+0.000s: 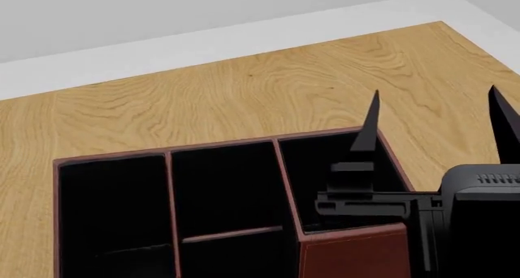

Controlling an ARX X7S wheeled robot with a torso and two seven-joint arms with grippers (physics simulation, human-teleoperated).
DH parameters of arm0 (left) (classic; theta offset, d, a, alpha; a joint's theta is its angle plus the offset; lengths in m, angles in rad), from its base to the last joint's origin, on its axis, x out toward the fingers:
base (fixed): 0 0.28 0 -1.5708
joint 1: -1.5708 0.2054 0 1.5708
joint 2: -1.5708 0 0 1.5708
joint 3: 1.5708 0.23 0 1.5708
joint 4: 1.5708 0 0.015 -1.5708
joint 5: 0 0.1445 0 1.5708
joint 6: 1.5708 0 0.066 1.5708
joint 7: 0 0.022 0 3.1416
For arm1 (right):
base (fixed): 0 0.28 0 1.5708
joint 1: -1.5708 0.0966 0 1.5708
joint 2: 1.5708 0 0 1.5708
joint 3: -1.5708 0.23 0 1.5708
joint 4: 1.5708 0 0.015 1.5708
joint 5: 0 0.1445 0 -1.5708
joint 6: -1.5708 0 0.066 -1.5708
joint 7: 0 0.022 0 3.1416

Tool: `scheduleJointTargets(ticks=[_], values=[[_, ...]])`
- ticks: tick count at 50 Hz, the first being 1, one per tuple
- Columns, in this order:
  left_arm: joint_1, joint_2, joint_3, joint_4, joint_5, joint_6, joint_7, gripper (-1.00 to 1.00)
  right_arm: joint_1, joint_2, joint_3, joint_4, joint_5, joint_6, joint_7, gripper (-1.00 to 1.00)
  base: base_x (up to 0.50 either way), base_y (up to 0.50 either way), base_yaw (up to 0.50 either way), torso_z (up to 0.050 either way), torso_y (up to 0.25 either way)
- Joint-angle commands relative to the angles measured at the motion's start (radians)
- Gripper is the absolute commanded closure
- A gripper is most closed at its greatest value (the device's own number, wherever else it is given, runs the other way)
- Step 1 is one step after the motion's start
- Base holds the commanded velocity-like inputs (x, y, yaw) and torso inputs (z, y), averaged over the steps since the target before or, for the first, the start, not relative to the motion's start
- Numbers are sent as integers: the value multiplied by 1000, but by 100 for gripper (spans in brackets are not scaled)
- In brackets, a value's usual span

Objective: Pick up the book and place it in the back compartment of the caddy.

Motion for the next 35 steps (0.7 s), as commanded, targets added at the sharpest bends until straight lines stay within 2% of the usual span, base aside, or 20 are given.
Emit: scheduleJointTargets(ticks=[1,7,12,26,35], values=[[158,-66,-51,88,-121,-28,-46,-100,41,9,-7,0,22,39,11,-100,0,0,0,0,0],[263,-104,-94,134,-204,-25,-88,-100,42,12,-12,4,24,29,11,-100,0,0,0,0,0],[298,-124,-107,145,-242,-49,-99,-100,37,14,-14,16,23,11,6,-100,0,0,0,0,0],[287,-124,-75,141,-274,-179,-68,-100,18,17,-15,41,19,-36,-5,-100,0,0,0,0,0],[314,-135,-46,157,-271,-203,-61,-100,-9,21,3,31,27,-48,-2,-100,0,0,0,0,0]])
